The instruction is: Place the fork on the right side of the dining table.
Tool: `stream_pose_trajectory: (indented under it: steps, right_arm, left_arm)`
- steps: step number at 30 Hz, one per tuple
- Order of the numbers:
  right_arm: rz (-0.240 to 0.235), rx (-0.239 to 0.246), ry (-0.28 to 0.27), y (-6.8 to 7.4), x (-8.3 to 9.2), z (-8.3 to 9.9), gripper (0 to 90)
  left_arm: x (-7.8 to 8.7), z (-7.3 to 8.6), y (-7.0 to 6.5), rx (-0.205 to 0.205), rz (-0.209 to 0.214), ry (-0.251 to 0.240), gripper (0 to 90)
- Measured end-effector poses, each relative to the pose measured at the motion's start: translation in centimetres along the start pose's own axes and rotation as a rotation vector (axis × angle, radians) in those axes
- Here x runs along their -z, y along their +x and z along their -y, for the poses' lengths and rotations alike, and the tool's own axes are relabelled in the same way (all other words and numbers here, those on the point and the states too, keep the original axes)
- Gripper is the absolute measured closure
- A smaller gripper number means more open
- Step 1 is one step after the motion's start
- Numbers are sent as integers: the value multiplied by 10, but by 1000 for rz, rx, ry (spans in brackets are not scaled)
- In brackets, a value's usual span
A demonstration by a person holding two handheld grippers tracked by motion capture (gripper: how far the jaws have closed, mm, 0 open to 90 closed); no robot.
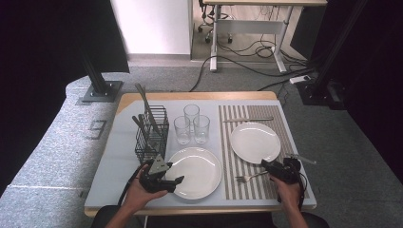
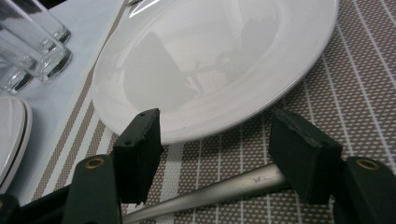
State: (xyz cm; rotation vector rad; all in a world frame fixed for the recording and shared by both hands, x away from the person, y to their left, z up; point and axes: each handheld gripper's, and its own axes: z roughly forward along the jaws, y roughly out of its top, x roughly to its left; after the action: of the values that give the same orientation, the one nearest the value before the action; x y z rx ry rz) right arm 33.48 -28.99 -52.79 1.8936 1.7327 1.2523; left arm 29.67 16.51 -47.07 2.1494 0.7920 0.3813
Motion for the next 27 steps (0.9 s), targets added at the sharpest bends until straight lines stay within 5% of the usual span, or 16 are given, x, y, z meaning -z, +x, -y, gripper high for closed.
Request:
stream_pose_trajectory:
  steps: [27]
  right_arm:
    - [-8,-44,30,2,10,7,341]
  left_arm:
    - [2,-2,2,2,-2,-13,318]
